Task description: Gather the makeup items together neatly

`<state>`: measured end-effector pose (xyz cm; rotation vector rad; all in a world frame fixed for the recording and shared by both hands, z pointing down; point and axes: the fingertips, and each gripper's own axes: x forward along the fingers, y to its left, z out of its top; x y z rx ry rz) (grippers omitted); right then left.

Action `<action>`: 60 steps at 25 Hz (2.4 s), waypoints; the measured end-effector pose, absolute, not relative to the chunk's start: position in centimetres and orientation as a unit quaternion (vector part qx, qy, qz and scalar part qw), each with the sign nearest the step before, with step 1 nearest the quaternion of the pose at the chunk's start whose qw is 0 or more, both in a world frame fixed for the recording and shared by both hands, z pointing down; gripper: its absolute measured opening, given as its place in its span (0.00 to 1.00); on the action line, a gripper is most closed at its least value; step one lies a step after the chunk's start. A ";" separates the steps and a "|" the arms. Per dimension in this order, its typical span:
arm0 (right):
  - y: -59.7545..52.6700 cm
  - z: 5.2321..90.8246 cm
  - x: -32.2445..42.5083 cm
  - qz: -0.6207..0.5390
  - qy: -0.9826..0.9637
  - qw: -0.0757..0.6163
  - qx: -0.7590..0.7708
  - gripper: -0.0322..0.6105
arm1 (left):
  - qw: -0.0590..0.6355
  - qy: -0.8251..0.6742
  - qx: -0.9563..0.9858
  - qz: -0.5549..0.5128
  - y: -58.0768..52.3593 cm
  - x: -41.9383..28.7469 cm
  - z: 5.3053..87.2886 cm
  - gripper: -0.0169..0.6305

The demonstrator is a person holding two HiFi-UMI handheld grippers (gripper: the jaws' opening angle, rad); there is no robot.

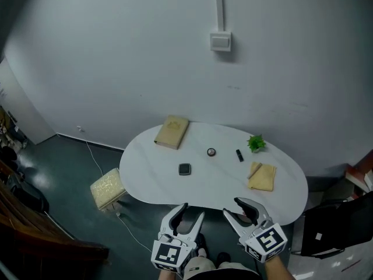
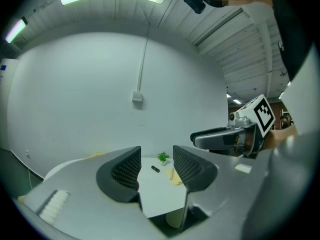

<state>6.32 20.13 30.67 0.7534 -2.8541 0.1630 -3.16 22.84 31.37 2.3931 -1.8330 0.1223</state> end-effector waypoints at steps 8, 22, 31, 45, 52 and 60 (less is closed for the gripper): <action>15.8 30.4 2.5 0.060 -0.954 0.096 0.277 0.32 | 0.071 -0.590 0.803 0.048 18.2 -7.1 31.0 0.38; 13.1 33.0 -1.5 0.085 -0.938 0.114 0.317 0.33 | 0.092 -0.568 0.814 0.072 14.5 -12.0 35.3 0.46; 11.1 34.1 -2.4 0.097 -0.936 0.118 0.317 0.33 | 0.119 -0.573 0.806 0.090 12.2 -13.1 38.8 0.50; 4.3 37.3 -3.0 0.121 -0.944 0.140 0.275 0.33 | 0.172 -0.608 0.762 0.140 5.9 -14.3 45.3 0.56; 0.9 39.4 -3.6 0.134 -0.948 0.159 0.240 0.33 | 0.210 -0.640 0.722 0.160 2.9 -15.8 49.1 0.58; -2.8 42.2 -3.8 0.151 -0.950 0.176 0.207 0.33 | 0.259 -0.668 0.672 0.188 0.4 -16.9 54.4 0.59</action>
